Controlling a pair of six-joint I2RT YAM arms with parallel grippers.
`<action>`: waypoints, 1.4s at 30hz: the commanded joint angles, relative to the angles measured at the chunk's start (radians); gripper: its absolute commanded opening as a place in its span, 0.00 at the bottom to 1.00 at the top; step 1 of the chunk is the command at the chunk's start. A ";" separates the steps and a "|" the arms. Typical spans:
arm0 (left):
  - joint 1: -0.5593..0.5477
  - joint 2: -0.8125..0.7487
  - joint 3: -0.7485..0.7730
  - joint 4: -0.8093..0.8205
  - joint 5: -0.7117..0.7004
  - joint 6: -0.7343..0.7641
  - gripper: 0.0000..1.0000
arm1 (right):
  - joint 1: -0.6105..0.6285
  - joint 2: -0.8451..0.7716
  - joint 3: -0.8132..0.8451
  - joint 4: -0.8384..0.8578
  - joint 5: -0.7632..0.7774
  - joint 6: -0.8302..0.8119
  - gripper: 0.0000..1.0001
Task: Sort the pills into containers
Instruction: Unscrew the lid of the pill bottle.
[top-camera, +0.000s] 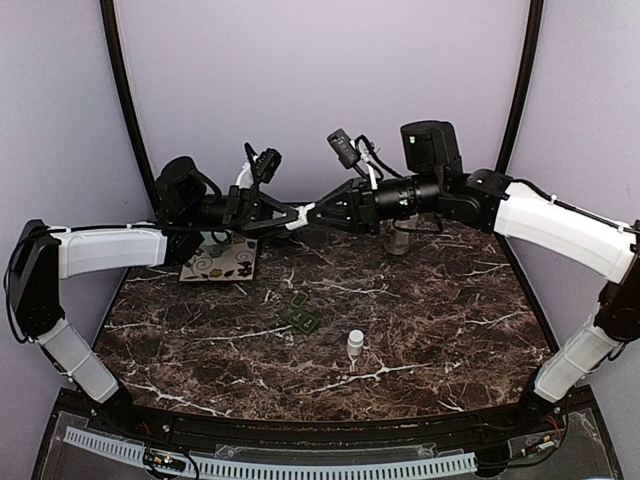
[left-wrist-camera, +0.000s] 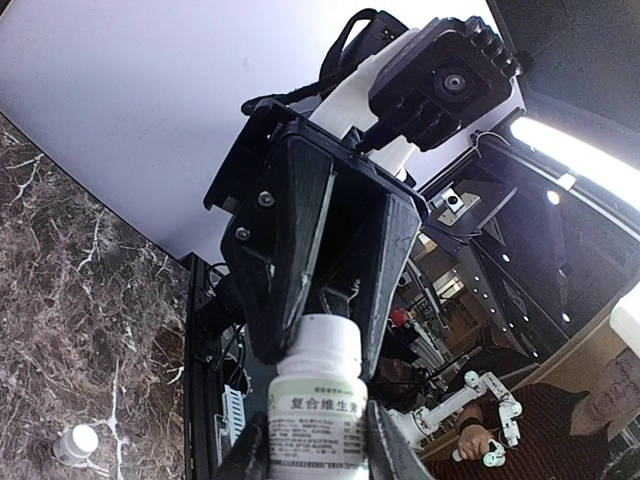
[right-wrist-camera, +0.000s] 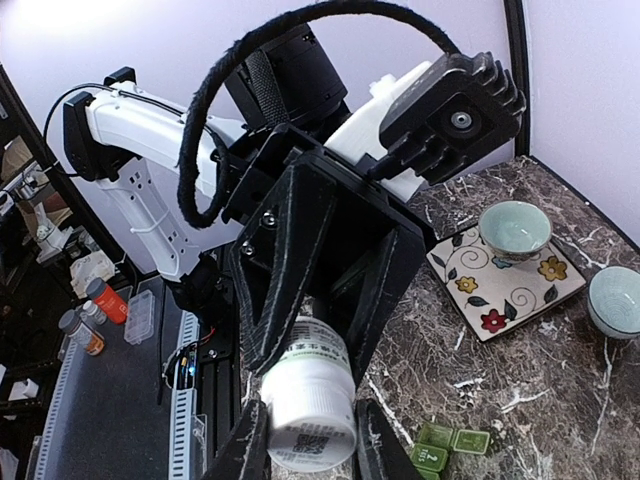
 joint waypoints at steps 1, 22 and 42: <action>-0.003 0.003 0.010 0.211 0.080 -0.122 0.00 | -0.001 -0.022 -0.031 0.008 0.066 -0.046 0.00; -0.004 -0.014 0.018 0.047 0.070 0.042 0.00 | -0.007 -0.023 -0.027 0.048 0.003 0.016 0.57; -0.005 -0.155 0.039 -0.505 -0.184 0.571 0.00 | -0.039 -0.054 -0.082 0.214 -0.063 0.308 0.60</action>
